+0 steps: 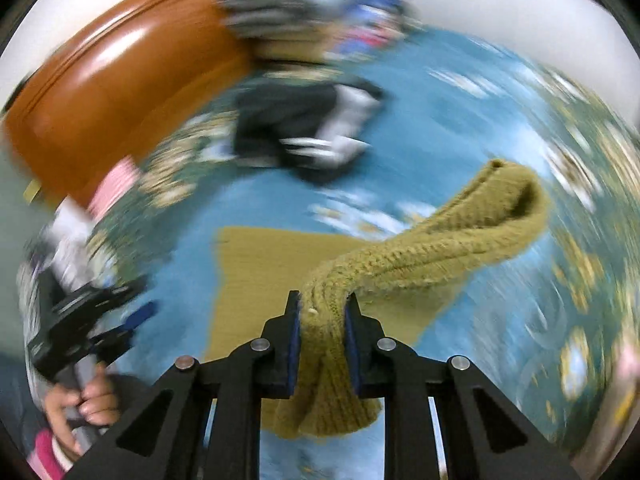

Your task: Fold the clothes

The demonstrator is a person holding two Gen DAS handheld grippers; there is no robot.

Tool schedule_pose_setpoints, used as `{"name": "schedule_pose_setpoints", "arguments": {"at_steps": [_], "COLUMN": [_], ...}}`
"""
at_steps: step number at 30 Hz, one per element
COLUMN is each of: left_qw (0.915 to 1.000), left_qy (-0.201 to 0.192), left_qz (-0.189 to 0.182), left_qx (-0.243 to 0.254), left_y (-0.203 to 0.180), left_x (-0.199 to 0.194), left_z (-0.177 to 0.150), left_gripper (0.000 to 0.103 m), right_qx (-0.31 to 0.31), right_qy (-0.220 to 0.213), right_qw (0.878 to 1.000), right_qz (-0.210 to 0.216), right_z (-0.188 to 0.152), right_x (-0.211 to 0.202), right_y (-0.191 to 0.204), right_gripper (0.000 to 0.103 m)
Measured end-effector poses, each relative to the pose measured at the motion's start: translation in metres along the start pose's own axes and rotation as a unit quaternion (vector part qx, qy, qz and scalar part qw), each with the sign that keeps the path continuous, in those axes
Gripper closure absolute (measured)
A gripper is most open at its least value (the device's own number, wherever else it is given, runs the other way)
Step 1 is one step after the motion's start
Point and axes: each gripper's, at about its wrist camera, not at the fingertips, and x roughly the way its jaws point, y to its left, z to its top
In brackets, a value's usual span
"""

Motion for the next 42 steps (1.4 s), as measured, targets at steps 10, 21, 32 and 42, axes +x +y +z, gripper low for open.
{"name": "schedule_pose_setpoints", "arguments": {"at_steps": [10,21,32,42], "left_qw": [0.9988,0.9955,0.9668,0.9518], "left_qy": [-0.020,0.050,0.162,0.194], "left_qz": [0.000,0.078,0.185,0.215], "left_qx": [-0.046,-0.020,0.070,0.101], "left_y": [0.025,0.020,0.005,0.000], "left_x": [-0.019,0.026,0.095,0.103], "left_z": [0.009,0.009,-0.007,-0.028], "left_gripper": [0.051,0.049,0.048,0.087], "right_qx": [-0.122,-0.077,0.122,0.210], "right_qy": [0.148,0.171,0.113,0.139], "right_qw": [0.978,0.974,0.982,0.962], "right_qz": [0.077,0.129,0.094,0.108], "right_z": [-0.020,-0.022,-0.054,-0.098], "right_x": [0.133,0.149,0.093,0.099], "right_y": [0.099,0.095,-0.050,-0.085], "right_gripper": [0.083,0.070,0.066,0.066]}}
